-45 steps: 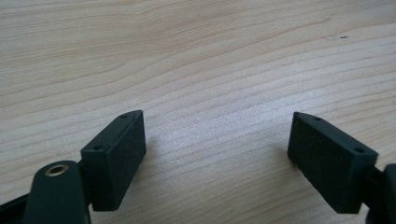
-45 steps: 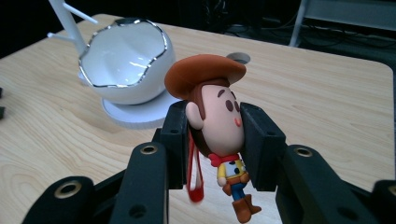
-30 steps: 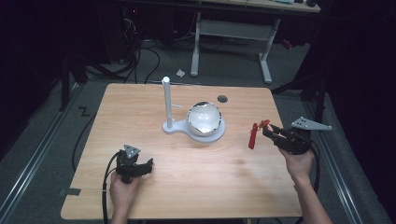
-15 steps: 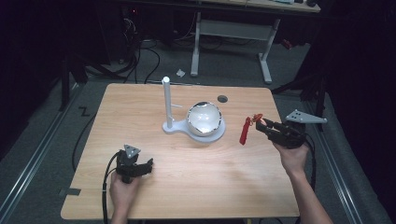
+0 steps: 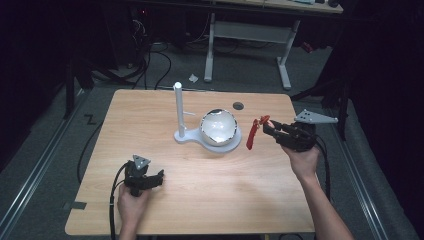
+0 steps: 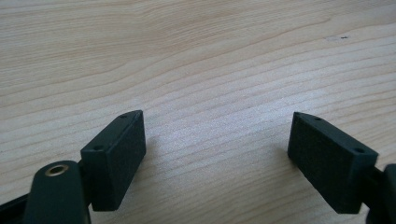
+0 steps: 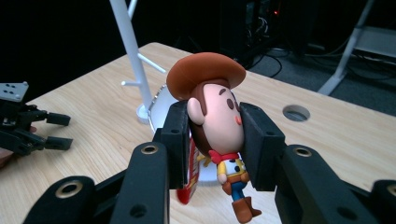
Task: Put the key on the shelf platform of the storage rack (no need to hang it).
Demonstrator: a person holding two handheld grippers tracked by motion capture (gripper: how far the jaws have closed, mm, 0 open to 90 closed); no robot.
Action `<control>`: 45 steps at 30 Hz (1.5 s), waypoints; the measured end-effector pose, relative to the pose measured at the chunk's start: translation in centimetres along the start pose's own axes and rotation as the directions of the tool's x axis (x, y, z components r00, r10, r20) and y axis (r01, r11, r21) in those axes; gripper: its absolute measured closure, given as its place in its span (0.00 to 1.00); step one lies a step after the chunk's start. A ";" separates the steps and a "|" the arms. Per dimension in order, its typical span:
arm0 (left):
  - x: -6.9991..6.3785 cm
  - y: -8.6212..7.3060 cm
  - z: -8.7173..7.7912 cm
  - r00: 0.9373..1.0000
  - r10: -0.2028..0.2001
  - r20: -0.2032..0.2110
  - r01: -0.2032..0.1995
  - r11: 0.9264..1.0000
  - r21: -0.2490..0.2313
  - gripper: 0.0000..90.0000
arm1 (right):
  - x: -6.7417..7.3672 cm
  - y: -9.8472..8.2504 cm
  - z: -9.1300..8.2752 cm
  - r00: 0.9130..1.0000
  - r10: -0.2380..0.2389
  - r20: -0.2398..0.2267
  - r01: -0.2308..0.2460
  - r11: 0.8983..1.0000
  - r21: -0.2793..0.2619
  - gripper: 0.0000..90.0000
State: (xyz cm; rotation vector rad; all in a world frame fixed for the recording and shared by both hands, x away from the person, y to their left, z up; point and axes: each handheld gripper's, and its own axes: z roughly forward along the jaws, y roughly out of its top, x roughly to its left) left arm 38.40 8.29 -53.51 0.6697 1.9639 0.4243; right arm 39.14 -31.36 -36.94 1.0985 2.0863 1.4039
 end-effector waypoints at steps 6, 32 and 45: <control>0.0 0.0 0.0 1.000 0.003 0.001 -0.003 1.000 0.000 0.22 | 0.6 1.0 1.1 1.000 -0.006 -0.022 0.006 1.000 -0.012 0.73; 0.0 0.0 0.0 1.000 0.002 0.001 -0.002 1.000 0.000 0.22 | 0.9 2.9 6.6 1.000 0.002 -0.022 -0.001 0.999 0.035 0.73; 0.0 0.0 0.0 1.000 0.002 0.001 -0.002 1.000 0.001 0.22 | 0.7 2.9 8.9 1.000 0.015 -0.005 -0.014 0.998 0.059 0.73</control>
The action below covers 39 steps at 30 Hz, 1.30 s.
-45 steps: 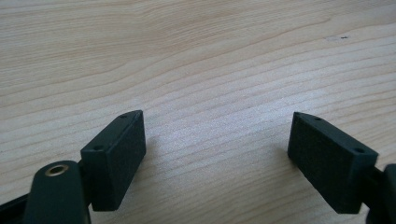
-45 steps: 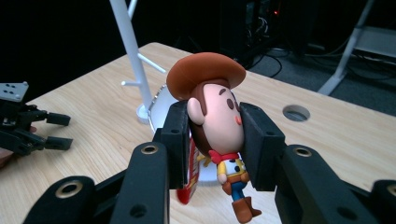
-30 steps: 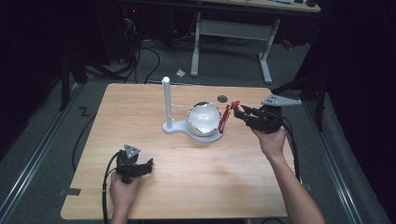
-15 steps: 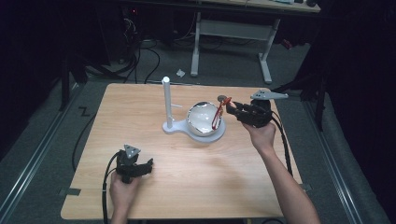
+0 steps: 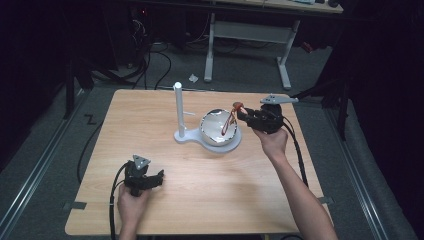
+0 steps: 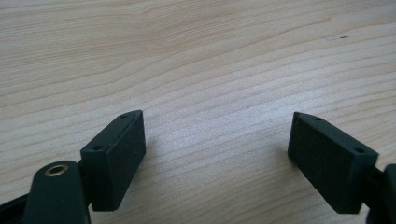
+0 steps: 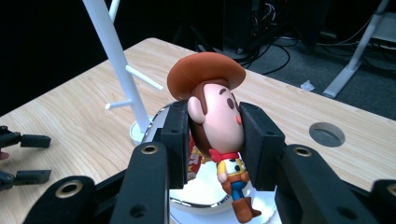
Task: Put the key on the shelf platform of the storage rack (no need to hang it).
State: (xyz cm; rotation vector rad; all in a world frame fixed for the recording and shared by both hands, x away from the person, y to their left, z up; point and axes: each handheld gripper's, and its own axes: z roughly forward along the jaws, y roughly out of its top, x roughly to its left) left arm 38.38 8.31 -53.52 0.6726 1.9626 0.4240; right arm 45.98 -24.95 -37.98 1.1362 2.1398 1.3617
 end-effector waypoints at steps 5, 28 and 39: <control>0.0 0.0 0.0 1.000 0.001 0.000 -0.001 1.000 0.000 0.22 | 0.4 0.0 1.0 1.000 -0.010 0.000 0.010 1.000 0.020 0.73; 0.0 0.1 0.0 1.000 -0.009 -0.002 0.009 1.000 -0.001 0.22 | 1.1 -1.2 5.4 1.000 -0.003 -0.016 0.005 0.994 0.107 0.73; 0.0 0.0 0.0 1.000 -0.006 -0.002 0.006 1.000 -0.001 0.22 | 0.8 -2.3 7.5 1.000 0.016 0.005 -0.017 0.988 0.151 0.72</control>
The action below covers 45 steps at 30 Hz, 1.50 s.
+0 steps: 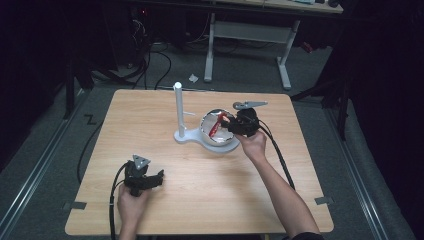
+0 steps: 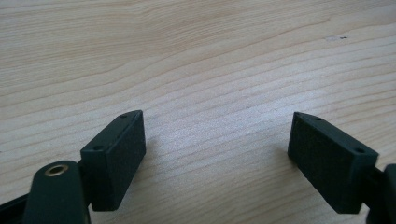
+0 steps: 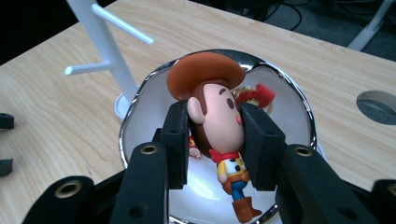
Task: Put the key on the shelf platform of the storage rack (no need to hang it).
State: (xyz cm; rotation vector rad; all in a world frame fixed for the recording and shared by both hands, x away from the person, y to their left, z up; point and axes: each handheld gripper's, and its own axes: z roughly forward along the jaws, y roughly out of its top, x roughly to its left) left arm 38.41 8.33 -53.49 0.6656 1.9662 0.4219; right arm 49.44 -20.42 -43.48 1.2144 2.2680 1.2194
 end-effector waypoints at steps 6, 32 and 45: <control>0.0 0.0 0.0 1.000 0.006 0.002 -0.006 1.000 0.001 0.22 | 0.1 -0.3 1.1 1.000 0.017 0.007 -0.018 0.999 0.028 0.72; 0.0 0.0 0.0 1.000 0.008 0.003 -0.008 1.000 0.001 0.22 | -0.5 -0.9 -0.1 1.000 0.014 0.020 -0.014 1.000 0.007 0.54; 0.0 0.0 0.1 1.000 0.012 0.004 -0.012 1.000 -0.001 0.22 | -1.7 -1.1 -2.9 0.999 0.031 0.032 -0.029 0.998 -0.048 0.53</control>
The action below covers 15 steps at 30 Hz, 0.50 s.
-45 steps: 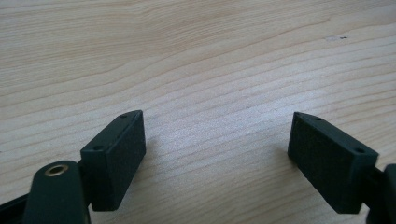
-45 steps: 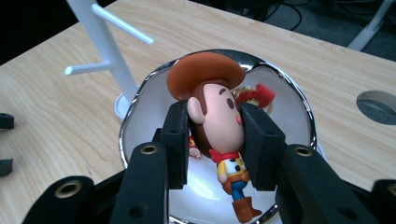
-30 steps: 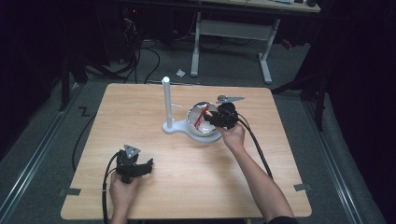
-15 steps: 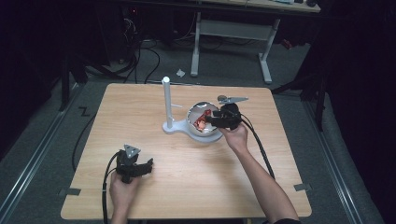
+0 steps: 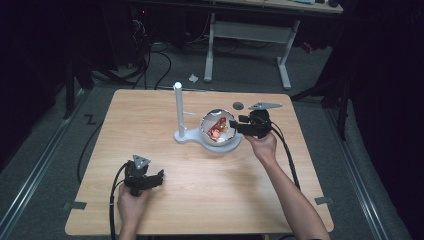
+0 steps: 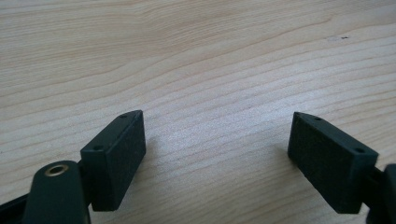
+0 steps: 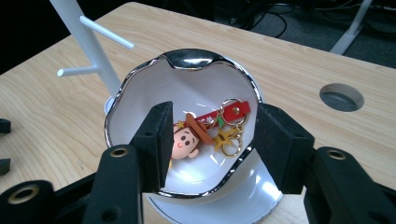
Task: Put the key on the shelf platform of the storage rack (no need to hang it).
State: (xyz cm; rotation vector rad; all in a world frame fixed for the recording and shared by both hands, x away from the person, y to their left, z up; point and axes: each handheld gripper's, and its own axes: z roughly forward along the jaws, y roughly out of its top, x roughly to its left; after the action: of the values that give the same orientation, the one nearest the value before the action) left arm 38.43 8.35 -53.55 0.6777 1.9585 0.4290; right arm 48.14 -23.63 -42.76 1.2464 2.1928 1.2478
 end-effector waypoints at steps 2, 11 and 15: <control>0.0 0.0 0.0 1.000 0.001 0.001 -0.001 1.000 0.000 0.22 | 0.0 0.1 -0.4 1.000 -0.007 0.002 0.007 1.000 -0.007 0.53; 0.0 0.0 0.0 1.000 0.001 0.001 -0.001 1.000 0.001 0.22 | -0.2 0.4 -2.1 1.000 -0.017 0.006 0.017 0.999 -0.043 0.52; 0.0 0.0 0.0 1.000 -0.001 0.001 0.001 1.000 0.000 0.22 | -0.3 0.4 -2.8 0.999 -0.028 0.016 0.029 0.998 -0.049 0.52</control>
State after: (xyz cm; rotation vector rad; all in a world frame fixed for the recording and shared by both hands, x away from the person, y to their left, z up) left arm 38.43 8.36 -53.55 0.6769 1.9585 0.4277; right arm 46.75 -25.29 -40.89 1.1980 2.1483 1.2685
